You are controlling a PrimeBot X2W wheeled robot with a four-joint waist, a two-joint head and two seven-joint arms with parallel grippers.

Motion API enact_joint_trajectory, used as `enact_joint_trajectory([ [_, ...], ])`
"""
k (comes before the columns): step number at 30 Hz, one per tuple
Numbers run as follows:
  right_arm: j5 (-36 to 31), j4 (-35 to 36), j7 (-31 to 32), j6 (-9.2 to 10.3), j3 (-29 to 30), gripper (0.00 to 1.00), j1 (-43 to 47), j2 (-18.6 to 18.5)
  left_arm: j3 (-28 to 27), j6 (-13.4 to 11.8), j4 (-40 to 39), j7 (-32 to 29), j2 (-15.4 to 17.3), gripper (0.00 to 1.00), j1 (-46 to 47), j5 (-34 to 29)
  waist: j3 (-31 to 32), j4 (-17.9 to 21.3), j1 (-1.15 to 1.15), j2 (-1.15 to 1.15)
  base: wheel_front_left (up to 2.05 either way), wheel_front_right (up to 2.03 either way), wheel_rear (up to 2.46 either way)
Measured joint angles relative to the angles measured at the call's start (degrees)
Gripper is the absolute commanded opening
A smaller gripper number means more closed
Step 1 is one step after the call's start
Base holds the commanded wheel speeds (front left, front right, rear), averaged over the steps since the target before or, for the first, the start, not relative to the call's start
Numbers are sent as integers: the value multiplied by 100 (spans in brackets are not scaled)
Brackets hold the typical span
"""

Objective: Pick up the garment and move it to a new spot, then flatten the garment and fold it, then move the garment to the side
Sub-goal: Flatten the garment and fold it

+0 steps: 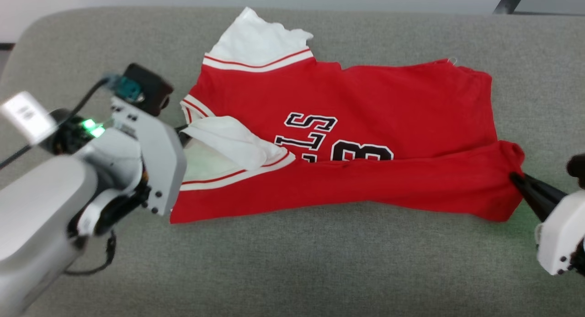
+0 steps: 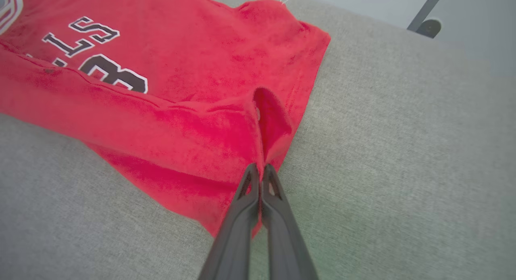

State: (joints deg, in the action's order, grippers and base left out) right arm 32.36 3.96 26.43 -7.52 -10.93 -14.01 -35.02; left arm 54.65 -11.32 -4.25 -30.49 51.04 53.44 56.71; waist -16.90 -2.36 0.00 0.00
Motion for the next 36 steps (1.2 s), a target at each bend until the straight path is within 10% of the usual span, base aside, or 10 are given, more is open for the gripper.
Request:
enact_joint_trajectory([
  [12, -12, -341, 402, 0, -234, 0, -459, 305, 324, 878, 2461, -612, -1087, 0, 413, 450, -285, 118, 0, 0, 0, 0, 0],
  [17, 82, -403, 597, 0, -267, 0, -602, 325, 247, 849, 2840, -766, -1240, 54, 500, 655, -233, 121, 0, 0, 0, 0, 0],
  [18, 105, -434, 656, 0, -265, 11, -610, 332, 222, 822, 2875, -760, -1270, 88, 525, 686, -206, 118, 0, 0, 0, 0, 0],
  [19, 116, -466, 716, 0, -265, 44, -620, 334, 214, 818, 2896, -756, -1287, 100, 542, 683, -175, 114, 0, 0, 0, 0, 0],
  [21, 114, -509, 832, 0, -267, 100, -648, 318, 186, 777, 2928, -738, -1312, 100, 549, 705, -100, 103, 0, 0, 0, 0, 0],
  [36, -141, -289, 296, -1, -245, 100, -367, 313, 48, 466, 2254, 226, -1036, 100, -226, 675, 794, 11, 0, 0, 0, 0, 0],
])
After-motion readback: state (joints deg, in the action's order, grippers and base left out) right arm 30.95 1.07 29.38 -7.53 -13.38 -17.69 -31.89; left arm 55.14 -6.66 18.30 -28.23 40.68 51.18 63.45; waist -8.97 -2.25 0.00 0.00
